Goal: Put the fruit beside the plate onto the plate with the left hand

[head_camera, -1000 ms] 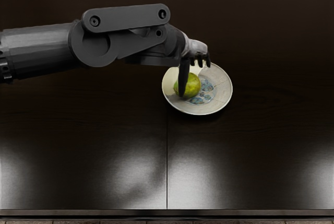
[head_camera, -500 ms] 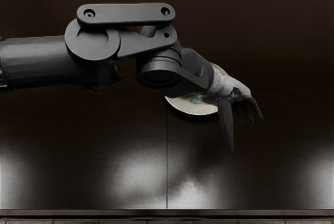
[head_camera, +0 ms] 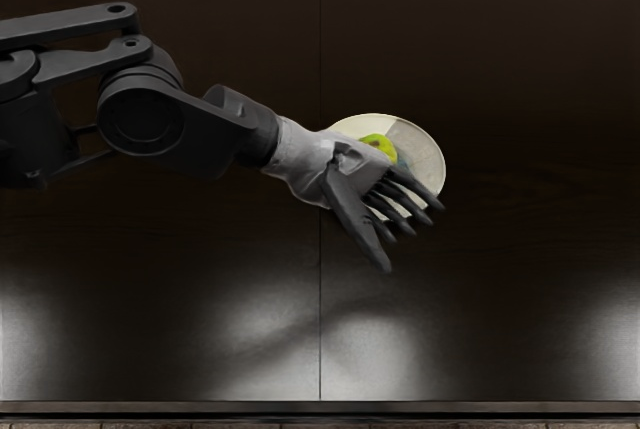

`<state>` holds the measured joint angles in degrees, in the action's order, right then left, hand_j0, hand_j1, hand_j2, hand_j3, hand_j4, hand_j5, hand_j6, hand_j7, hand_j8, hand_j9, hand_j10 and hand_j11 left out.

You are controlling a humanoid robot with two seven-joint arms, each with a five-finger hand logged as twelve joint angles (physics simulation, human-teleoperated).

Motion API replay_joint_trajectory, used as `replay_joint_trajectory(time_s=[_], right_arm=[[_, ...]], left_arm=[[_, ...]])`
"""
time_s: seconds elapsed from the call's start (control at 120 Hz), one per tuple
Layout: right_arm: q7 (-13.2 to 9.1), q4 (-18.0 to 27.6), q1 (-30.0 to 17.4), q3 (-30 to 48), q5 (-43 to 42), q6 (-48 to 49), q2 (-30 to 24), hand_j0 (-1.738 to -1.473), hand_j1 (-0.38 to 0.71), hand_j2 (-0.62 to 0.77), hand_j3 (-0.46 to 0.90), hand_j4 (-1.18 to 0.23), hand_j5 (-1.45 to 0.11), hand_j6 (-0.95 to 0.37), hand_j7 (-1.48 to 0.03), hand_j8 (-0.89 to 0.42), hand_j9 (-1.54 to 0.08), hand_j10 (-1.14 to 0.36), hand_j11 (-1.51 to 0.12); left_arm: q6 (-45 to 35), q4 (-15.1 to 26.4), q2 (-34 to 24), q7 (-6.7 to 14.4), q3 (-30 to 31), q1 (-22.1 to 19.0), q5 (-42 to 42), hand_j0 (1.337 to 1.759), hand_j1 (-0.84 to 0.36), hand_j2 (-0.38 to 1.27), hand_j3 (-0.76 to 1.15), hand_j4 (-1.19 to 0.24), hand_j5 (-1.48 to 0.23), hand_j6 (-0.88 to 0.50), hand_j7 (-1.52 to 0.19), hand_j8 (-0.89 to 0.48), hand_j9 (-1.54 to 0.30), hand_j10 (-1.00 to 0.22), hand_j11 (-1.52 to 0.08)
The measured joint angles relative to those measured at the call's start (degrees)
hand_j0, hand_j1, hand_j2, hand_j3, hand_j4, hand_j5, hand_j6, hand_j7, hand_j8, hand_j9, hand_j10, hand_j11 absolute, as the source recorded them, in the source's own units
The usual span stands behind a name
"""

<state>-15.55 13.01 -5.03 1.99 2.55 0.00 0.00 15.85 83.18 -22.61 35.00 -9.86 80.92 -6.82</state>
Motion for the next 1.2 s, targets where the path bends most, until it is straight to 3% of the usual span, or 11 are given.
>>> replay_joint_trajectory(time_s=[0.208, 0.3, 0.525, 0.758, 0.992, 1.2], right_arm=[[0.0, 0.0, -0.06, 0.05, 0.0, 0.0, 0.0, -1.658, -0.31, -0.01, 0.0, -0.03, -0.04, -0.03, -0.04, -0.03, -0.04, -0.03, -0.04], [0.0, 0.0, -0.06, 0.06, 0.0, 0.0, 0.0, -1.658, -0.31, -0.01, 0.0, -0.03, -0.04, -0.03, -0.04, -0.03, -0.04, -0.03, -0.04], [-0.14, 0.01, -0.03, 0.04, 0.0, 0.0, 0.0, -1.658, -0.31, -0.01, 0.0, -0.03, -0.04, -0.03, -0.04, -0.03, -0.04, -0.03, -0.04], [-0.1, 0.0, 0.0, 0.04, 0.0, 0.0, 0.0, -1.658, -0.31, -0.01, 0.0, -0.03, -0.04, -0.03, -0.04, -0.03, -0.04, -0.03, -0.04], [-0.1, 0.02, 0.02, 0.04, 0.0, 0.0, 0.0, -1.658, -0.31, -0.01, 0.0, -0.03, -0.04, -0.03, -0.04, -0.03, -0.04, -0.03, -0.04], [-0.17, 0.18, 0.02, 0.03, 0.0, 0.0, 0.0, -1.658, -0.31, -0.01, 0.0, -0.03, -0.04, -0.03, -0.04, -0.03, -0.04, -0.03, -0.04]], left_arm=[[1.18, 0.72, -7.03, 0.0, -1.48, -3.53, -4.68, 1.658, 0.01, 0.06, 0.0, -0.28, -0.37, -0.28, -0.37, -0.28, -0.37, -0.28, -0.37], [3.55, 1.2, -9.42, 0.0, -3.79, -7.09, -5.38, 1.658, 0.01, 0.06, 0.0, -0.28, -0.36, -0.28, -0.37, -0.28, -0.37, -0.28, -0.37], [8.25, 2.44, -17.88, 0.0, -6.33, -8.58, -5.89, 1.658, 0.04, 0.05, 0.0, -0.26, -0.34, -0.26, -0.34, -0.26, -0.34, -0.26, -0.34], [10.07, 4.29, -26.46, 0.0, -6.67, -14.92, -8.48, 1.658, 0.05, 0.05, 0.0, -0.25, -0.33, -0.25, -0.33, -0.25, -0.33, -0.25, -0.33], [15.43, 4.97, -38.8, 0.0, -6.69, -17.14, -12.46, 1.658, 0.05, 0.05, 0.0, -0.25, -0.32, -0.25, -0.32, -0.25, -0.32, -0.25, -0.32], [18.69, 4.11, -42.85, 0.0, -6.41, -17.93, -15.8, 1.658, 0.05, 0.05, 0.0, -0.24, -0.32, -0.24, -0.32, -0.24, -0.32, -0.24, -0.32]])
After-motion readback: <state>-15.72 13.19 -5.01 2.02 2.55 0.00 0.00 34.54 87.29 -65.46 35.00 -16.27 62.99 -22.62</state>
